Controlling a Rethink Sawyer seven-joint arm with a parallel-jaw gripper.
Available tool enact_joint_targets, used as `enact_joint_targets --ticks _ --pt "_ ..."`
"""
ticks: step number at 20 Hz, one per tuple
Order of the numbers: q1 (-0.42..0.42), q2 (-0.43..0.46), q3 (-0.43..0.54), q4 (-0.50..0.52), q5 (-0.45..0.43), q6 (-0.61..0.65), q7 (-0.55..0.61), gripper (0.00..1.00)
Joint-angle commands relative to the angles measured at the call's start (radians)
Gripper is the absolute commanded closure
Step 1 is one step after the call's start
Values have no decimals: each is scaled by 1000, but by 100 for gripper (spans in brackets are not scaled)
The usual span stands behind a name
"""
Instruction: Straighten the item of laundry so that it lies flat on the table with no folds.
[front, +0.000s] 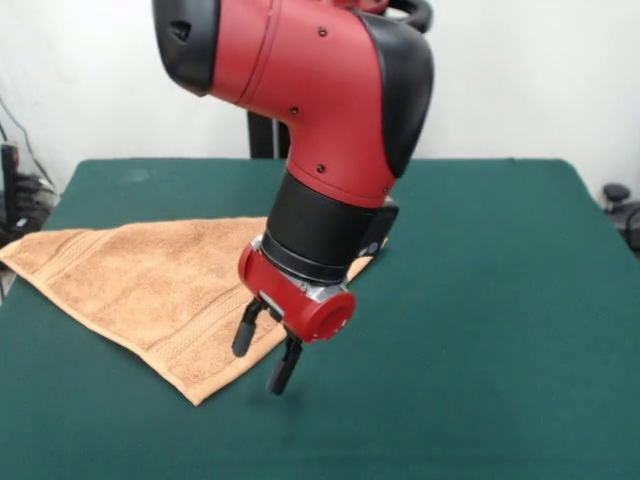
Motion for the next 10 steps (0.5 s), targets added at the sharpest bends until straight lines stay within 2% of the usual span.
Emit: enact_joint_targets --ticks 1,6,10 --pt "34 43 -56 -93 2 172 53 0" --pt "31 55 -45 -78 27 180 41 0" --pt "-29 49 39 -35 64 237 -78 0"
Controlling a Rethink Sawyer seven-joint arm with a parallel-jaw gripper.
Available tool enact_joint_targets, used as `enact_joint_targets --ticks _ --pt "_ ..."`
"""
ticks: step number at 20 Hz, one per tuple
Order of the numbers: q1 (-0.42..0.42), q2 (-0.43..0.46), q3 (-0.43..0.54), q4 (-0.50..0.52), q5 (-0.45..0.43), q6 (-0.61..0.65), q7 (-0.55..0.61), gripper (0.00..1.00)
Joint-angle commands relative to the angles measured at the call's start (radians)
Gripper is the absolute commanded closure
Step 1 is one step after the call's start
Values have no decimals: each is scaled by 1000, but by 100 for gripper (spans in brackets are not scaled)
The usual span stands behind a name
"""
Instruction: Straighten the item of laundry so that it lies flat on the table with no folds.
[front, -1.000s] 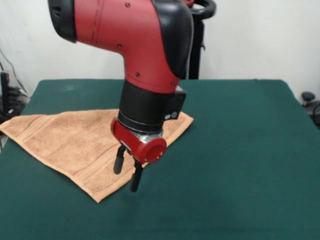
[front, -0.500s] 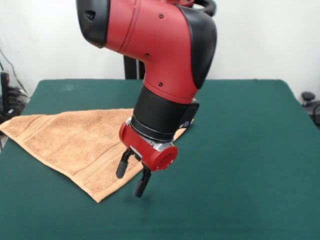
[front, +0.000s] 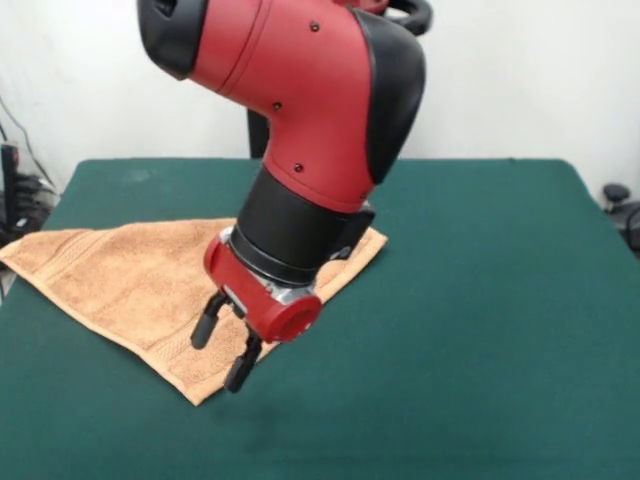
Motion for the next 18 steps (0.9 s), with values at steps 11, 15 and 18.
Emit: enact_joint_targets --ticks 11,15,18 --pt "-129 47 221 130 111 157 -161 0" --pt "-141 50 235 144 104 117 -136 0" --pt "-161 67 263 142 108 102 -137 0"
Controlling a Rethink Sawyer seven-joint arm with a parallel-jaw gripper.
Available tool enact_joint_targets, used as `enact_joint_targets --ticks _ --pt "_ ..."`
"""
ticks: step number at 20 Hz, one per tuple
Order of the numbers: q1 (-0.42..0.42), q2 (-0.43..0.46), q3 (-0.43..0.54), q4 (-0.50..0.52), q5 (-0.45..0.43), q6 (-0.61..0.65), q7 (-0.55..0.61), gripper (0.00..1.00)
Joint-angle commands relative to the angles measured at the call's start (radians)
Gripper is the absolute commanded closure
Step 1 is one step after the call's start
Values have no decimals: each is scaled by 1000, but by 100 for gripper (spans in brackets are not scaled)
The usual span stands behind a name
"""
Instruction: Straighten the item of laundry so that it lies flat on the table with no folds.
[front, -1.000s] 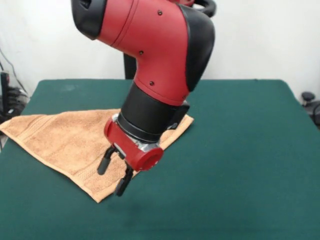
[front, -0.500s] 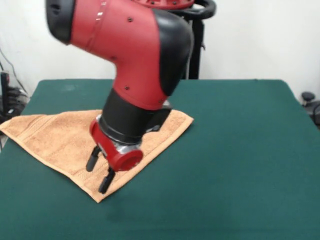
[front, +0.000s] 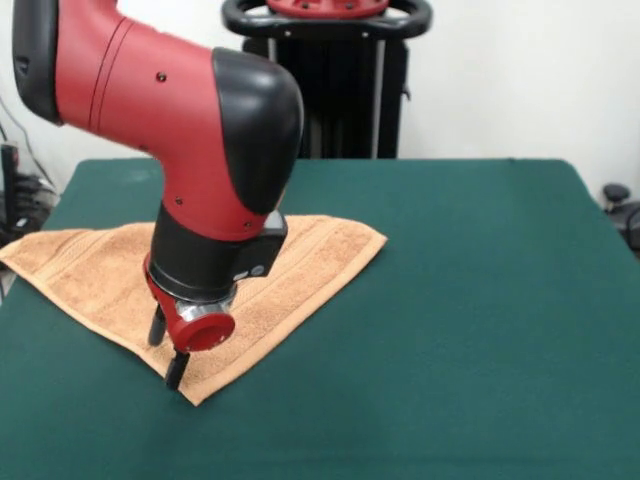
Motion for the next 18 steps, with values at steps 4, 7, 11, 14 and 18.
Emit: enact_joint_targets --ticks 4,7,11,14,18 --pt "-27 41 221 144 66 47 -146 0" --pt "-35 29 233 166 71 51 -137 0" --pt "-42 27 245 195 72 24 -121 0" --pt "-51 45 252 183 69 12 -121 0" --pt "-59 73 261 164 51 -16 -128 0"
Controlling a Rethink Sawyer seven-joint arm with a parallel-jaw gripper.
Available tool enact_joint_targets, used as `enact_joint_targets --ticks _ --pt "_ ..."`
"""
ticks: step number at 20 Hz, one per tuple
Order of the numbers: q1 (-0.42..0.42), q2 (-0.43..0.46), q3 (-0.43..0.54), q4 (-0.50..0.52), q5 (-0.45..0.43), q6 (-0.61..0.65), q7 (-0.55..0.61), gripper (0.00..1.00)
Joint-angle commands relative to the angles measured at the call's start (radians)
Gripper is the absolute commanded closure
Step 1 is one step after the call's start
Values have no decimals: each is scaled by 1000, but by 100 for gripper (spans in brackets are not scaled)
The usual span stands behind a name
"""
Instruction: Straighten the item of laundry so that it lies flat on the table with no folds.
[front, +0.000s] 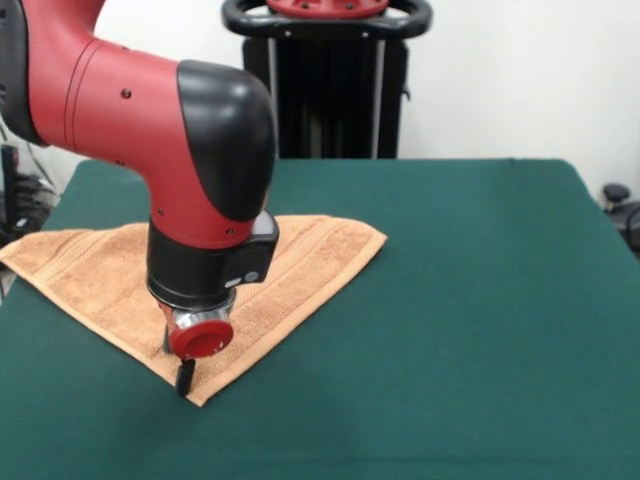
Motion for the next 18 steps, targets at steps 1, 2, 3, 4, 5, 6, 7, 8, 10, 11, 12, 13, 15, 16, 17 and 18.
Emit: enact_joint_targets --ticks 1,2,3,4,5,6,7,8,10,11,12,13,15,16,17,18 --pt "6 86 183 136 27 -24 -130 0" --pt "5 89 186 136 27 -30 -127 0" --pt "4 88 188 141 21 -41 -129 0" --pt "0 85 194 145 17 -43 -143 0" --pt "-4 83 201 149 12 -46 -156 0" --pt "1 82 196 149 -2 -65 -157 0" --pt "3 80 195 152 -9 -77 -158 0" --pt "6 79 194 151 -17 -84 -156 100" --pt "10 80 190 146 -22 -85 -156 100" --pt "11 79 190 148 -20 -83 -152 100" --pt "14 80 187 145 -18 -79 -142 100" --pt "21 78 177 146 -12 -83 -113 100" --pt "39 79 154 138 -6 -81 -68 100" --pt "41 81 151 130 -5 -68 -68 100" --pt "43 78 149 130 -4 -59 -67 100" --pt "45 75 146 130 -4 -51 -68 100"
